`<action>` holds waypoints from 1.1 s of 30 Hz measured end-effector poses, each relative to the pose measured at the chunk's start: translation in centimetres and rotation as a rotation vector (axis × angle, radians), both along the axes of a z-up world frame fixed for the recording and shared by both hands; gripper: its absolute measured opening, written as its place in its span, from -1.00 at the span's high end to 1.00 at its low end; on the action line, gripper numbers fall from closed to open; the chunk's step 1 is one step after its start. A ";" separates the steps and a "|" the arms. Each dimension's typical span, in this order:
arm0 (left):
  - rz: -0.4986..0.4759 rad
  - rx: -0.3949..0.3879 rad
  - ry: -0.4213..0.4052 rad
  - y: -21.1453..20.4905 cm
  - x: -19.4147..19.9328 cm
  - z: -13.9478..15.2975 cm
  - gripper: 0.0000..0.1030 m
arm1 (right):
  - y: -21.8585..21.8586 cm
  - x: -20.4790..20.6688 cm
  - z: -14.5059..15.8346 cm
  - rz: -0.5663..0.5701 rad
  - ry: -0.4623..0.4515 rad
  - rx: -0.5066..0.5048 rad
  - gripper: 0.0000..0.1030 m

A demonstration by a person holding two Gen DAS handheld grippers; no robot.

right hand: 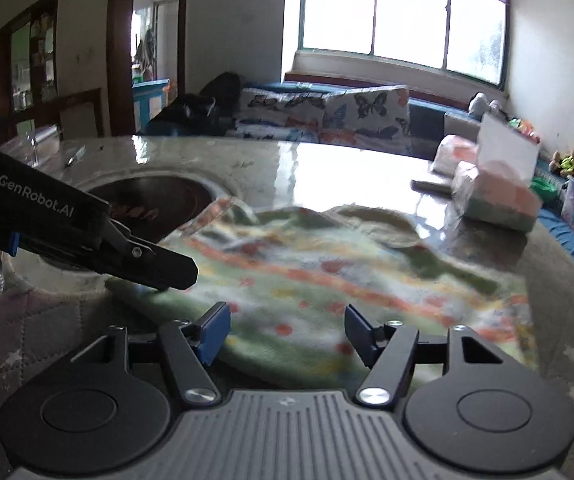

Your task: Fold clothes

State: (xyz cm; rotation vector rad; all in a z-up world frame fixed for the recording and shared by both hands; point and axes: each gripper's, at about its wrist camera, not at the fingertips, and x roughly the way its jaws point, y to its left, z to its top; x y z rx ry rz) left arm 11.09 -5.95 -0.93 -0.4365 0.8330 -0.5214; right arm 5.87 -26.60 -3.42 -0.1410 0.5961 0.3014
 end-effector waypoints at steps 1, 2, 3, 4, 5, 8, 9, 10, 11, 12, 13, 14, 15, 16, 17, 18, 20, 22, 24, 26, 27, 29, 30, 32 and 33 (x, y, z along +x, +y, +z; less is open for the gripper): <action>0.007 0.001 0.005 0.2 -0.1 -0.1 0.38 | 0.1 0.0 -0.2 -0.003 -0.003 -0.004 -0.28; 0.013 0.002 0.010 0.4 -0.2 -0.2 0.38 | 0.0 -0.1 -0.1 -0.008 -0.006 -0.002 -0.32; 0.020 0.003 0.015 0.7 -0.2 -0.3 0.38 | 0.0 -0.2 0.1 -0.012 -0.008 0.003 -0.36; 0.025 0.006 0.014 0.8 -0.4 -0.2 0.36 | -0.2 -0.4 0.3 -0.015 -0.012 0.005 -0.47; 0.028 0.012 0.008 1.0 -0.6 0.0 0.32 | -0.3 -0.7 0.5 -0.018 -0.016 0.007 -0.54; 0.042 0.040 -0.015 1.1 -1.3 0.6 0.13 | -0.6 -1.3 1.0 -0.031 -0.024 0.011 -0.57; 0.047 0.056 -0.022 1.1 -1.6 0.7 0.05 | -0.7 -1.4 1.1 -0.039 -0.023 0.013 -0.59; 0.052 0.072 -0.029 1.0 -1.8 0.9 -0.05 | -0.8 -1.6 1.1 -0.046 -0.022 0.018 -0.62; 0.057 0.088 -0.037 1.0 -2.1 1.0 -0.10 | -0.9 -1.9 1.1 -0.053 -0.020 0.023 -0.70; 0.062 0.103 -0.042 1.0 -2.3 1.1 -0.22 | -0.9 -2.1 1.1 -0.060 -0.022 0.024 -0.74; 0.066 0.119 -0.045 0.9 -2.6 1.1 -0.35 | -1.0 -2.3 1.1 -0.068 -0.023 0.023 -0.78; 0.070 0.135 -0.048 0.9 -2.9 1.1 -0.41 | -1.0 -2.5 1.1 -0.075 -0.025 0.023 -0.79; 0.073 0.150 -0.053 0.9 -3.2 1.2 -0.49 | -1.1 -2.7 1.1 -0.082 -0.027 0.022 -0.80; 0.075 0.162 -0.060 0.9 -3.5 1.2 -0.56 | -1.1 -2.9 1.0 -0.090 -0.029 0.021 -0.86; 0.078 0.172 -0.067 0.9 -3.8 1.3 -0.61 | -1.2 -3.1 1.0 -0.095 -0.028 0.022 -0.93; 0.081 0.182 -0.074 0.9 -4.1 1.3 -0.76 | -1.2 -3.4 0.9 -0.101 -0.027 0.017 -0.96; 0.087 0.201 -0.089 0.9 -4.7 1.4 -0.85 | -1.2 -3.8 0.8 -0.114 -0.026 0.007 -1.00; 0.088 0.218 -0.109 0.8 -5.4 1.6 -0.97 | -1.2 -4.2 0.7 -0.126 -0.026 0.002 -1.00; 0.090 0.242 -0.125 0.7 -5.9 1.7 -1.00 | -1.2 -4.5 0.6 -0.135 -0.018 0.004 -1.00; 0.087 0.264 -0.135 0.6 -6.4 1.8 -1.00 | -1.2 -4.8 0.4 -0.140 -0.013 0.007 -1.00; 0.085 0.275 -0.140 0.6 -6.6 1.8 -1.00 | -1.1 -5.0 0.4 -0.146 -0.014 0.003 -1.00; 0.084 0.295 -0.145 0.5 -7.0 1.8 -1.00 | -1.1 -5.3 0.3 -0.161 -0.014 -0.004 -1.00; 0.087 0.303 -0.143 0.6 -7.2 1.7 -1.00 | -1.1 -5.4 0.2 -0.169 -0.014 -0.007 -1.00; 0.093 0.321 -0.144 0.6 -7.5 1.6 -1.00 | -1.2 -5.6 0.2 -0.181 -0.012 -0.004 -1.00; 0.096 0.331 -0.146 0.6 -7.7 1.5 -1.00 | -1.2 -5.7 0.2 -0.185 -0.012 -0.003 -1.00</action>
